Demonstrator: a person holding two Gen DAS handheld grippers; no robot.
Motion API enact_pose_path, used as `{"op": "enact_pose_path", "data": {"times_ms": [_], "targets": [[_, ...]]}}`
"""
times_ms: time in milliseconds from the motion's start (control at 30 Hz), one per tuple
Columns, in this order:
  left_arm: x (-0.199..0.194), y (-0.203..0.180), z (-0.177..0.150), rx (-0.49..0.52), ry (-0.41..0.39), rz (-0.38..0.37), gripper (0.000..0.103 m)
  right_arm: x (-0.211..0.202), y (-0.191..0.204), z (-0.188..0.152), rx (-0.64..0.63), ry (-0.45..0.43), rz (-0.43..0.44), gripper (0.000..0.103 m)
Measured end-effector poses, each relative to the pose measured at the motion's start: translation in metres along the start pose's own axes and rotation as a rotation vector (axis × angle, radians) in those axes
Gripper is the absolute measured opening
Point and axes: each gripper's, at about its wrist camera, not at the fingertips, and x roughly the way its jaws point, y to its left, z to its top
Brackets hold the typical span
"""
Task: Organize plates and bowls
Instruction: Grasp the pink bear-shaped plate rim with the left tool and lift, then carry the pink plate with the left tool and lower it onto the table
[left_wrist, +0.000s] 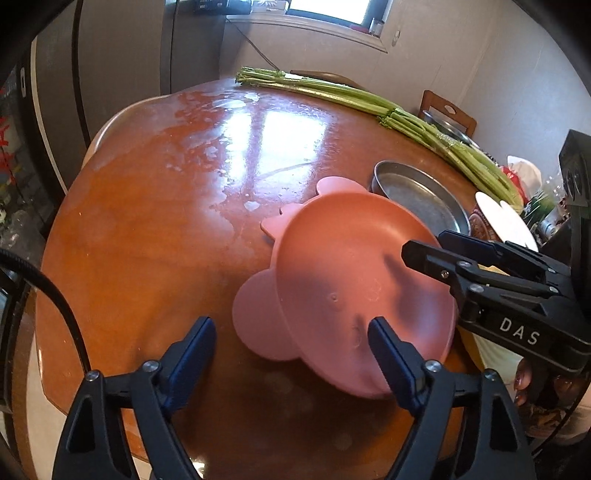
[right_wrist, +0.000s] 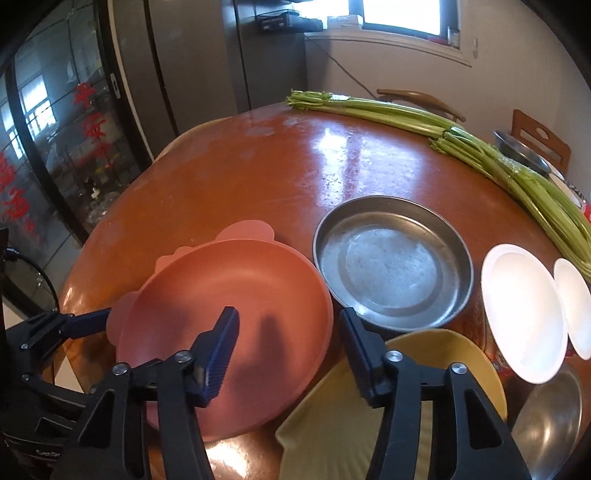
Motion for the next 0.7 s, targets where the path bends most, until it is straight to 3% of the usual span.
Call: {"op": "enact_pose_path", "data": {"times_ms": [100,267,467,700], "targets": [[0.002,-0.003,0.003,0.008,-0.005,-0.007,0.067,0.006,-0.002,-0.001,-0.003,0.013,0.005,0.047],[0.004,-0.001,0.008,-0.008,-0.017,0.007,0.058,0.004,-0.005,-0.002,0.012,0.006,0.011,0.046],[0.003,0.012,0.013,-0.045,-0.027,0.011,0.058,-0.001,-0.003,-0.001,0.027,-0.004,0.048,0.046],[-0.011,0.032,0.035,-0.06,-0.092,0.048,0.058,-0.005,0.013,0.013,0.023,-0.036,0.08,0.046]]}}
